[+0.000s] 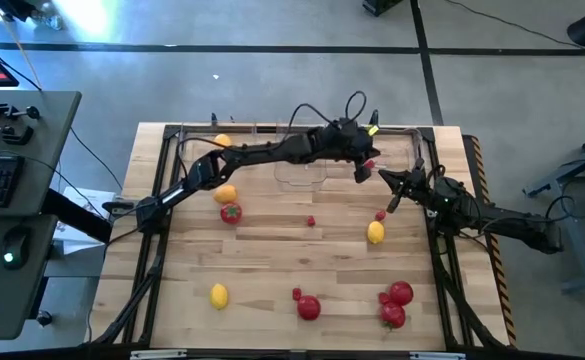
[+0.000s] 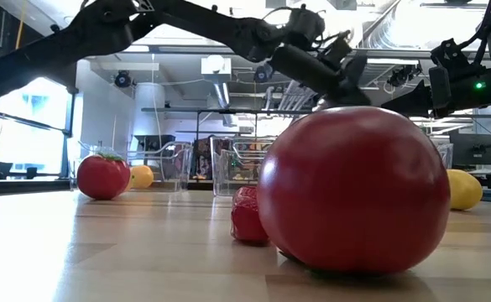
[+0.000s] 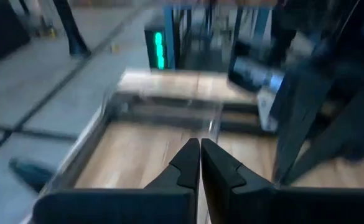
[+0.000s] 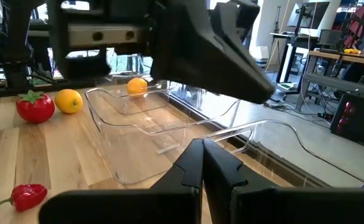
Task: Sort produce into baskets
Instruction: Put the tomato into the middle transparent bin
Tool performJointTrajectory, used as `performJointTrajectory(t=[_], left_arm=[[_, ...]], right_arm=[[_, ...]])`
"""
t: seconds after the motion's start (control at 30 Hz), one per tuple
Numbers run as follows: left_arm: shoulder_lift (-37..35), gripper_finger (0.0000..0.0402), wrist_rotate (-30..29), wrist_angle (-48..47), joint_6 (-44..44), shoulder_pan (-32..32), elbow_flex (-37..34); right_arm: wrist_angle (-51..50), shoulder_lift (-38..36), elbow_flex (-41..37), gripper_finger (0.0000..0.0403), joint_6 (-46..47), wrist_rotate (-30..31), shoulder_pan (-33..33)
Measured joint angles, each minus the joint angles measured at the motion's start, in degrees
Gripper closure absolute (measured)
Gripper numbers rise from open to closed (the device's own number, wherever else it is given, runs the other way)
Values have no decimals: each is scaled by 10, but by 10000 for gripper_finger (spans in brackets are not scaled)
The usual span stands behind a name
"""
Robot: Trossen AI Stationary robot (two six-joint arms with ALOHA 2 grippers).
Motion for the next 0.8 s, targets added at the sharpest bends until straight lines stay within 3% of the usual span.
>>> performJointTrajectory(t=[0.13, 0.4, 0.63, 0.8], left_arm=[[-3, 401, 0, 88, -15, -9, -64], [-64, 401, -23, 157, 16, -28, -157], [-168, 401, -29, 317, 19, -30, -342], [-248, 401, -31, 382, 16, -32, -471]], right_arm=[[0, 0, 0, 403, 0, 0, 0], [0, 0, 0, 403, 0, 0, 0], [0, 0, 0, 403, 0, 0, 0], [0, 0, 0, 403, 0, 0, 0]])
